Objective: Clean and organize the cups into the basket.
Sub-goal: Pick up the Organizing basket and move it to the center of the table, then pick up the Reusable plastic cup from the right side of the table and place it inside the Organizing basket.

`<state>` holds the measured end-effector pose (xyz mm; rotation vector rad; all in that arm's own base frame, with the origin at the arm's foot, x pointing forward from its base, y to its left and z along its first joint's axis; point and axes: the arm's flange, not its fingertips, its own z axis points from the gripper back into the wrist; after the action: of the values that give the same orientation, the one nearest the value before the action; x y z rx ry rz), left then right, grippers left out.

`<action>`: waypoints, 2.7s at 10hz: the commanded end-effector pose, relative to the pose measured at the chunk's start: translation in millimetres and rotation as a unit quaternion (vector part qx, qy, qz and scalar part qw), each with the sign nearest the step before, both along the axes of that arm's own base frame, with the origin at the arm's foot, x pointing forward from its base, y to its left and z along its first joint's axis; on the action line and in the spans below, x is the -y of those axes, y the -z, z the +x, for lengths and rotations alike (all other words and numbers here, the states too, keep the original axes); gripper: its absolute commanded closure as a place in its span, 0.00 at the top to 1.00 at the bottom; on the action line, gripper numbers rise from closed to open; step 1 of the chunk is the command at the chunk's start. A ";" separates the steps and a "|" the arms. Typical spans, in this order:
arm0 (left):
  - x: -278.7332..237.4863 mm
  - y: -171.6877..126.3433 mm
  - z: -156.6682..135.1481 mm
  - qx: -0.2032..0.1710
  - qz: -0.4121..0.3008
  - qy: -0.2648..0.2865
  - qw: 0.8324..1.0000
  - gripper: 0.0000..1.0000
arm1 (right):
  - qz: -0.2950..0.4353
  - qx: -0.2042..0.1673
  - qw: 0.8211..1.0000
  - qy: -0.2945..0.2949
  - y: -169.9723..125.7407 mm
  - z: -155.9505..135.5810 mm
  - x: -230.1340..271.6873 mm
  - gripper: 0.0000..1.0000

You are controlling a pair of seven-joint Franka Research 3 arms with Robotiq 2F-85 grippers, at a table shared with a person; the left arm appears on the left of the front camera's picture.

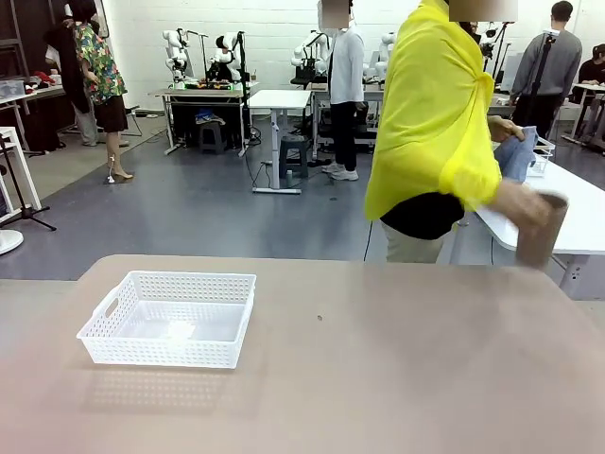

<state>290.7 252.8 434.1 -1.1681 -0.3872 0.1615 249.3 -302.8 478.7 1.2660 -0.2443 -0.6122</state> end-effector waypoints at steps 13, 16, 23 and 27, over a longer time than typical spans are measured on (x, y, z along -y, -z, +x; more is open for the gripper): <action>47.5 -41.0 48.0 0.010 0.164 0.030 0.986 1.00 | -0.088 0.146 0.976 -0.133 -3.4 55.5 -50.8 1.00; 111.5 -69.1 75.1 -0.031 0.310 0.076 0.947 1.00 | -0.247 0.281 0.899 -0.228 27.5 102.9 -105.5 1.00; 173.8 -47.5 111.5 -0.084 0.424 0.065 0.899 1.00 | -0.400 0.389 0.804 -0.205 75.5 114.7 -153.1 1.00; 190.5 -33.2 118.8 -0.097 0.421 0.074 0.899 1.00 | -0.372 0.500 0.733 -0.272 84.8 109.5 -174.2 1.00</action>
<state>404.7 74.8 475.8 -0.3261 -0.1793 -0.0325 360.6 -137.6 404.0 0.6406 -0.8247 0.5168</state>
